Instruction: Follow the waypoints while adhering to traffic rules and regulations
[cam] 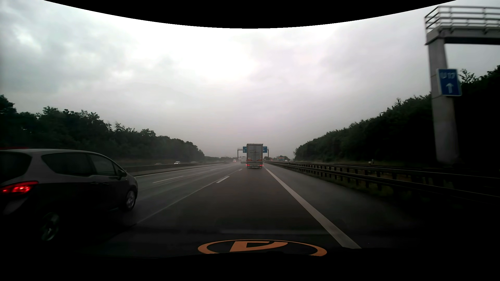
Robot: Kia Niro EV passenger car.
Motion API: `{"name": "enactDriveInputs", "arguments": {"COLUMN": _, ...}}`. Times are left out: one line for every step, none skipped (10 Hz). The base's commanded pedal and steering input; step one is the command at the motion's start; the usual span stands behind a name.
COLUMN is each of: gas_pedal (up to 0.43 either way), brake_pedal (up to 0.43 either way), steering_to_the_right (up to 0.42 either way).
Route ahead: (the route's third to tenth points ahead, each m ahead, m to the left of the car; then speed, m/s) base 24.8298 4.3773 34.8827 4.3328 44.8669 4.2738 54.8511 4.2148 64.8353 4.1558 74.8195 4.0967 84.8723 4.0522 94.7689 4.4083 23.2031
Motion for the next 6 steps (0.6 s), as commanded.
{"name": "enactDriveInputs", "arguments": {"gas_pedal": 0.087, "brake_pedal": 0.0, "steering_to_the_right": -0.002}}
{"name": "enactDriveInputs", "arguments": {"gas_pedal": 0.087, "brake_pedal": 0.0, "steering_to_the_right": -0.002}}
{"name": "enactDriveInputs", "arguments": {"gas_pedal": 0.087, "brake_pedal": 0.0, "steering_to_the_right": -0.001}}
{"name": "enactDriveInputs", "arguments": {"gas_pedal": 0.087, "brake_pedal": 0.0, "steering_to_the_right": -0.002}}
{"name": "enactDriveInputs", "arguments": {"gas_pedal": 0.087, "brake_pedal": 0.0, "steering_to_the_right": -0.003}}
{"name": "enactDriveInputs", "arguments": {"gas_pedal": 0.087, "brake_pedal": 0.0, "steering_to_the_right": -0.003}}
